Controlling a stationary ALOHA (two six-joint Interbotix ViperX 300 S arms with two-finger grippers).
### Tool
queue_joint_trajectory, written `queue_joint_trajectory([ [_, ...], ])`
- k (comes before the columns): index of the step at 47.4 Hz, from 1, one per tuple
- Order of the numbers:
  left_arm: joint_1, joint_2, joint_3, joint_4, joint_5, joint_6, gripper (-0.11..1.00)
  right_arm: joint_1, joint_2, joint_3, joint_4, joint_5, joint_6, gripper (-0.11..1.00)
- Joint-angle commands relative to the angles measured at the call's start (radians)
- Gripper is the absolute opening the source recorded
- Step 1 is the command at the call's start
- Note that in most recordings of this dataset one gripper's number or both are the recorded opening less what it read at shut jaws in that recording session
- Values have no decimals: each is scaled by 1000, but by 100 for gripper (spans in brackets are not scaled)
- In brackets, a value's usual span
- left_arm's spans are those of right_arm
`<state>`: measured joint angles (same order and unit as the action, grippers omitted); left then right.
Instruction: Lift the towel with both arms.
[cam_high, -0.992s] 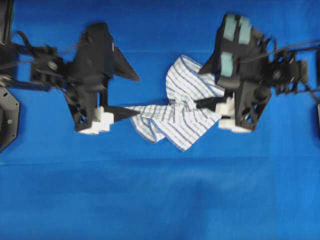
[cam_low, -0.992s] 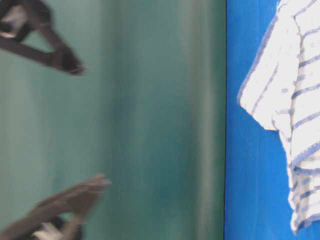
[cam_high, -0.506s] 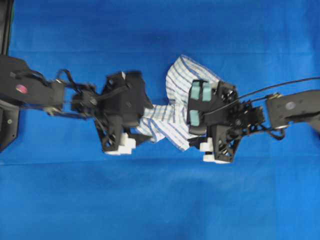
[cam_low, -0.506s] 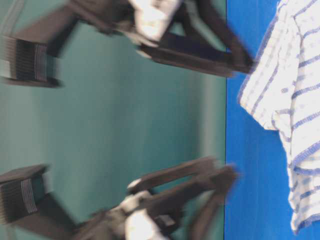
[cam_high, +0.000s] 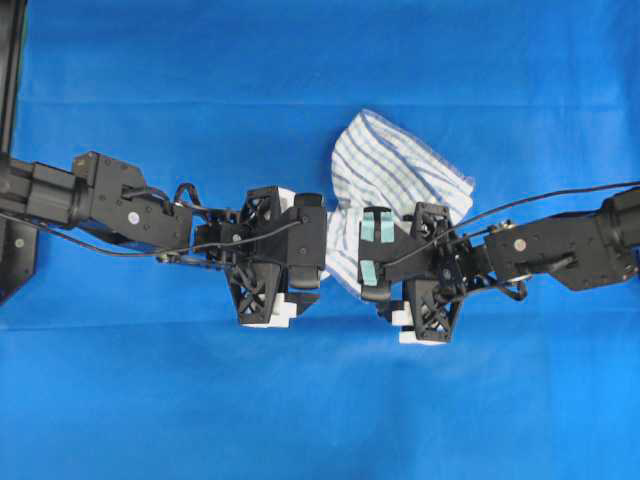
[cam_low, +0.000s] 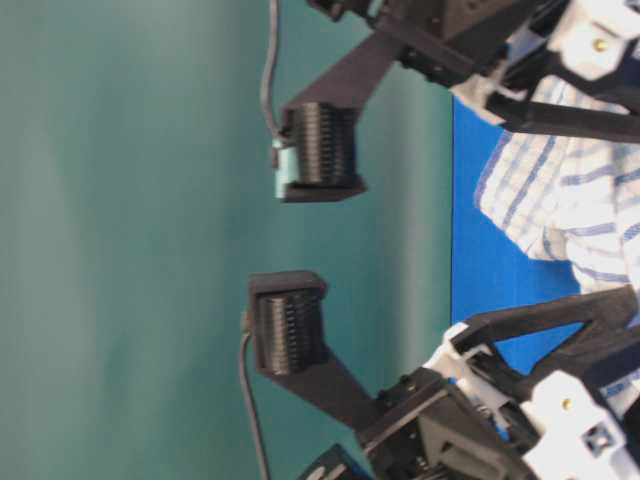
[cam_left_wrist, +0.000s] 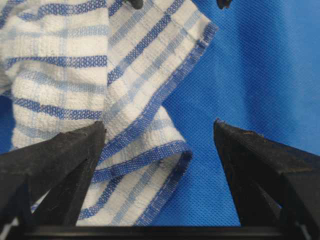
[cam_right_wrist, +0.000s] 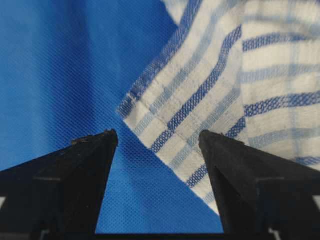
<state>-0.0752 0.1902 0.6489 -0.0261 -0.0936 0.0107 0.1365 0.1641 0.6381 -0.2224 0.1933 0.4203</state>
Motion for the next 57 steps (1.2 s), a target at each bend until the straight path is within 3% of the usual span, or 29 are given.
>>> queue_joint_trajectory([
  [1, 5, 3, -6, -2, -12, -2, 92, 3, -2, -3, 2, -29, 2, 67],
  [12, 17, 18, 3, -2, -8, 0, 90, -6, 3, -2, 2, -37, 2, 67],
  [17, 17, 18, 2, -3, -3, 0, 83, -20, 3, -3, 2, -37, 2, 63],
  [20, 17, 17, 2, -3, 2, 0, 69, -29, 3, -2, 2, -38, 2, 54],
  [28, 17, 14, 6, -3, 3, 2, 21, -41, 2, -2, -2, -40, 0, 7],
  [32, 18, 8, 11, -3, 6, 3, 3, -41, -2, -2, -2, -43, 0, 4],
  [40, 23, -52, 6, -2, 55, 8, 3, -41, -34, -6, -2, -34, 0, 4],
  [47, 43, -167, -6, -2, 169, 11, 3, -41, -124, -23, -2, 9, 0, 4],
  [57, 80, -337, -49, -2, 362, 12, 3, -43, -290, -107, -2, 183, -2, 4],
])
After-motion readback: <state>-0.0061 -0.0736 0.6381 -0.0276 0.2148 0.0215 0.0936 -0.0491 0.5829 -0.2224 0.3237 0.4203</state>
